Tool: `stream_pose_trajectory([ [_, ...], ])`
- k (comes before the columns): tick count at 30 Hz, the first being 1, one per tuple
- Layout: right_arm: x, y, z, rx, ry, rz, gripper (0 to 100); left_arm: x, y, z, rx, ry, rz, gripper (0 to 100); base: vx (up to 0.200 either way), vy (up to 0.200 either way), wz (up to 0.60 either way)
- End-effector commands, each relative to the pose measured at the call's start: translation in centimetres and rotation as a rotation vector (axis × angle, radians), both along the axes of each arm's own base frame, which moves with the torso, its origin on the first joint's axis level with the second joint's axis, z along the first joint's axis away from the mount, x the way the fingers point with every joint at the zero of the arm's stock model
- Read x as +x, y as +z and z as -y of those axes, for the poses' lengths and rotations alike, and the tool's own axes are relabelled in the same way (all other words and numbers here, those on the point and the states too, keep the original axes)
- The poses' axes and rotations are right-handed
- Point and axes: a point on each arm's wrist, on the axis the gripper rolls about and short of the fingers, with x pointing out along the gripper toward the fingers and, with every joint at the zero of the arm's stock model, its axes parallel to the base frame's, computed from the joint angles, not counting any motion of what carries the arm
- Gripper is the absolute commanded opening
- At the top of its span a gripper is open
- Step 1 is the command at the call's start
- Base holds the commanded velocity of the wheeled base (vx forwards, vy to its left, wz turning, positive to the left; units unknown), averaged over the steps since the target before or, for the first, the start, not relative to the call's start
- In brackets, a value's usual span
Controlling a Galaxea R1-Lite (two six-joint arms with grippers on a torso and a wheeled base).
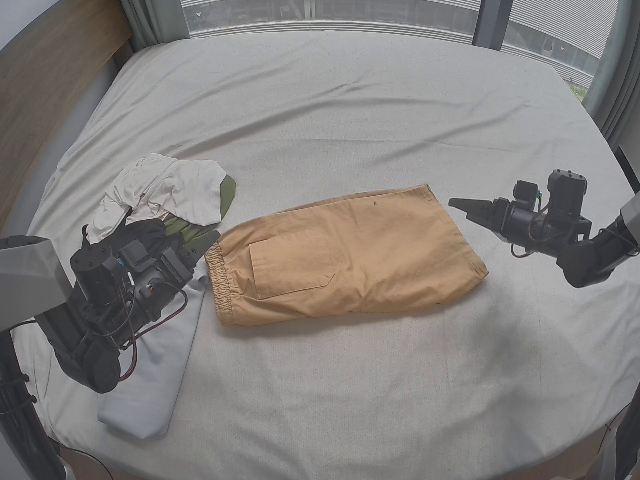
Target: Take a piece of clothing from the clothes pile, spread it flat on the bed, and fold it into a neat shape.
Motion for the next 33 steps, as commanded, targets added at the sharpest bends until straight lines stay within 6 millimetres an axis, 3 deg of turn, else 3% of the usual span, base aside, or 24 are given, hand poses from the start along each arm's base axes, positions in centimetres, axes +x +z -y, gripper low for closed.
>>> stream_pose_trajectory([
  [1, -4.7, -0.2, 0.5, -0.041, -0.026, -0.041, 100, -2.6, 0.7, 1.1, 0.038, -0.095, 0.008, 100, 0.0, 0.0, 0.0],
  [7, -5.9, -2.4, 0.6, -0.108, -0.064, -0.091, 100, -3.4, 0.0, 1.3, 0.142, -0.115, 0.03, 100, 0.0, 0.0, 0.0],
  [20, -6.2, -3.0, 0.5, -0.101, -0.065, -0.096, 100, -4.4, -0.9, 1.2, 0.348, -0.127, 0.092, 100, 0.0, 0.0, 0.0],
  [33, -4.5, -8.0, 0.6, -0.123, -0.108, -0.168, 100, -4.5, -1.3, 0.9, 0.44, -0.128, 0.128, 100, 0.0, 0.0, 0.0],
])
